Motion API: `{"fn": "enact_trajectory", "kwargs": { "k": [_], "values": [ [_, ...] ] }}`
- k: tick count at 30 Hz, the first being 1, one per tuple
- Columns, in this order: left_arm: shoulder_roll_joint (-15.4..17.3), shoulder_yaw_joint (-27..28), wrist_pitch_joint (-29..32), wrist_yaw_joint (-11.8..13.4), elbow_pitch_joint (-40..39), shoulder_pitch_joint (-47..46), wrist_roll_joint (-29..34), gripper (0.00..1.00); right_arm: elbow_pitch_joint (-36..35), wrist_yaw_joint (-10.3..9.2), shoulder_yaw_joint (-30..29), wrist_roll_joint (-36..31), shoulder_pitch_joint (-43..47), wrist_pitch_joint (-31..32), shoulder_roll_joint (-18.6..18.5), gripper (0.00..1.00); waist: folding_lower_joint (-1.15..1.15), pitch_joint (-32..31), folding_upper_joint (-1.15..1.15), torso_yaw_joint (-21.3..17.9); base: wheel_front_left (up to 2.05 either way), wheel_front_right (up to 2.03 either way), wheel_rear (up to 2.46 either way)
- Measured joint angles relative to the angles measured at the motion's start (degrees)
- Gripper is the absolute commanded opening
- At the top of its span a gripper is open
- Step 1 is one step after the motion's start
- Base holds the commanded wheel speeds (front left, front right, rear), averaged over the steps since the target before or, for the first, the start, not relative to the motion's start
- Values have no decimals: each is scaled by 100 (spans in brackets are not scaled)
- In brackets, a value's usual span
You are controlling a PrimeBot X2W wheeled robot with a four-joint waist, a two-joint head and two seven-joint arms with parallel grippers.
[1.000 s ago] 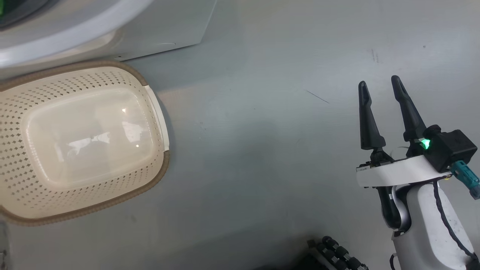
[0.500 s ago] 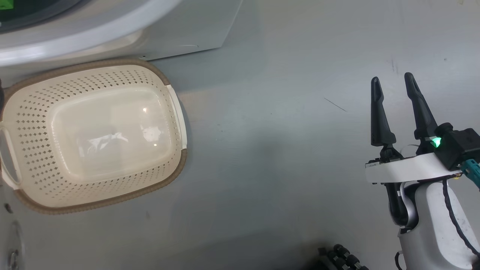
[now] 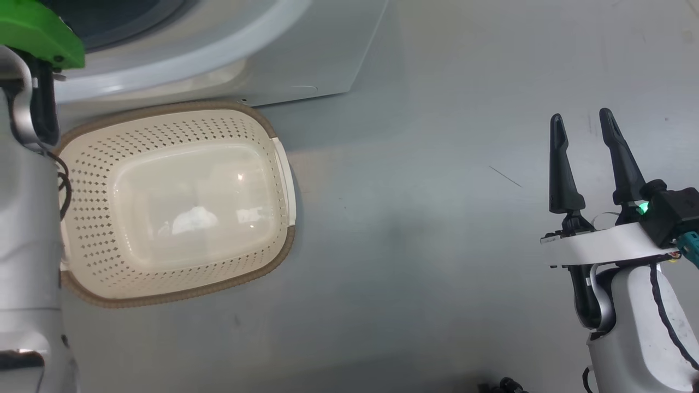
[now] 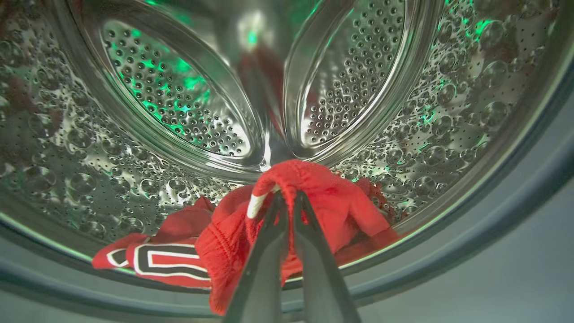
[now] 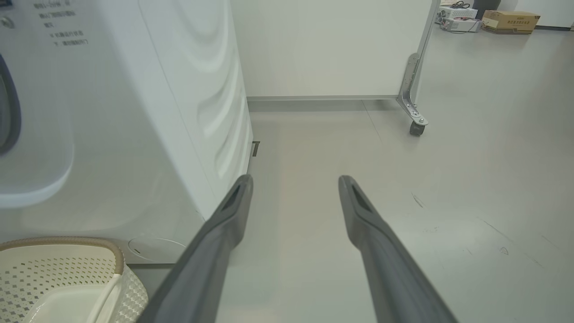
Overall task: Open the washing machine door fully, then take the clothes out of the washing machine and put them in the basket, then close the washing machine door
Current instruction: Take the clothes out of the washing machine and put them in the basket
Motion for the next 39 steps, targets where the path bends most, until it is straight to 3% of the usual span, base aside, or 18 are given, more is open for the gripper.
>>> {"fn": "enact_trajectory", "kwargs": {
  "k": [9, 26, 39],
  "values": [
    [-178, 9, -828, 71, -125, 808, 59, 0, 130, 10, -43, -75, 138, 0, -30, 100, 0, -441, 0, 170, 0, 0, 0],
    [-368, 65, -847, 286, -1220, 2037, 208, 0, 197, 52, -69, -153, 620, 0, -54, 100, 0, -1412, 0, 500, 0, 0, 0],
    [-545, -4, -876, 471, -2755, 2936, 495, 0, 92, 51, -91, -212, 875, 0, -58, 100, 0, -1780, 0, 828, 0, 0, 0]
  ]
}}
